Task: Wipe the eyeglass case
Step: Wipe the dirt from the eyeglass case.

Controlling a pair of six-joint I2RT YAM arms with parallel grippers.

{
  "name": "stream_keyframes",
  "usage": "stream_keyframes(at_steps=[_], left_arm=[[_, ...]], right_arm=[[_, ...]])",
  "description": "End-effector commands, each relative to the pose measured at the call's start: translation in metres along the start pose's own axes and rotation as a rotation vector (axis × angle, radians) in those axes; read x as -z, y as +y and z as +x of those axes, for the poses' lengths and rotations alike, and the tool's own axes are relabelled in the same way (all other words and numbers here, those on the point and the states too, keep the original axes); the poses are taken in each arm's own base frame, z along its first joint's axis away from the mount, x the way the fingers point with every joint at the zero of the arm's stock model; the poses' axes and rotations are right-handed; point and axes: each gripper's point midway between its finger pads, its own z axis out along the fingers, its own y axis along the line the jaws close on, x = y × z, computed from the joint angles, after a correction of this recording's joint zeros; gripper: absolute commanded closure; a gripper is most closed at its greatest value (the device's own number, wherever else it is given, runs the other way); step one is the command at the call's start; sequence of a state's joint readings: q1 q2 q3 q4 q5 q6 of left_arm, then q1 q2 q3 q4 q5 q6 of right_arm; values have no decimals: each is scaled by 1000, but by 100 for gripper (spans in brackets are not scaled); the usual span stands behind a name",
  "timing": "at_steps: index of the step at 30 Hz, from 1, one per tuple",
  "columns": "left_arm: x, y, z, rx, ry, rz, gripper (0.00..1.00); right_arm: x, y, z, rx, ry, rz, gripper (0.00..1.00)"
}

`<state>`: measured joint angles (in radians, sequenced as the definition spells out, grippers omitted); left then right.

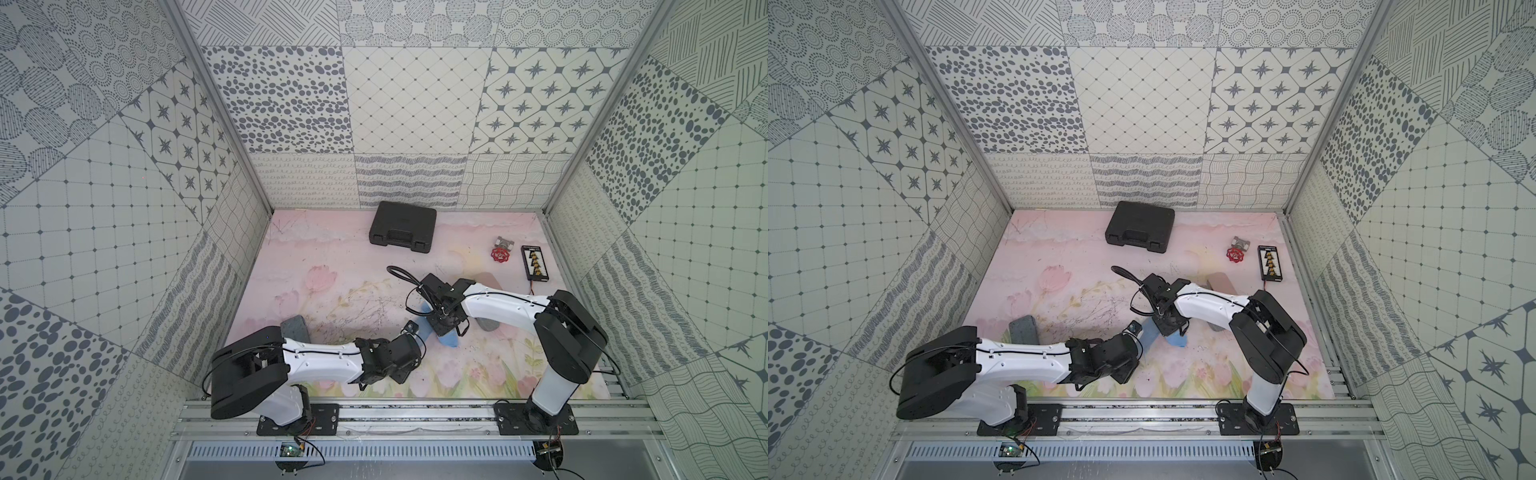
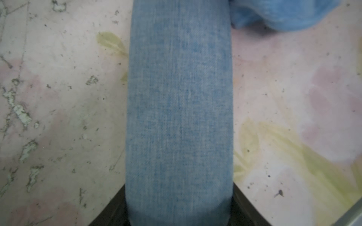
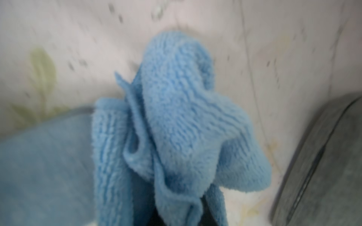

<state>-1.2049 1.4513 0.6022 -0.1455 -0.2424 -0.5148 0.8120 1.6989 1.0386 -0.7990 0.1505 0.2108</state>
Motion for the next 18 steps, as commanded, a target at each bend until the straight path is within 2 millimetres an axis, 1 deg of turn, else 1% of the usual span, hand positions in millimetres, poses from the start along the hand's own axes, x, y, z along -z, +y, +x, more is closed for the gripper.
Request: stream_keyframes(at_steps=[1,4,7,10,11,13,16,18], left_arm=[[-2,11,22,126,104,-32,69],[-4,4,18,125,102,-1,69],[-5,-4,15,127,93,43,68],[-3,-12,12,124,76,92,68],[-3,-13,11,119,74,101,68],[-2,-15,10,108,66,119,68],[-1,-21,7,98,57,162,68],[0,-24,6,87,54,184,68]], right_arm=[[12,6,22,-65,28,-84,100],[13,11,11,-170,-2,-156,100],[14,25,-8,-243,-25,-221,100],[26,63,-25,-241,-68,-339,100],[30,77,-27,-215,-75,-365,100],[39,100,-24,-180,-75,-419,100],[51,138,-15,-133,-66,-558,100],[60,157,-11,-114,-59,-658,100]])
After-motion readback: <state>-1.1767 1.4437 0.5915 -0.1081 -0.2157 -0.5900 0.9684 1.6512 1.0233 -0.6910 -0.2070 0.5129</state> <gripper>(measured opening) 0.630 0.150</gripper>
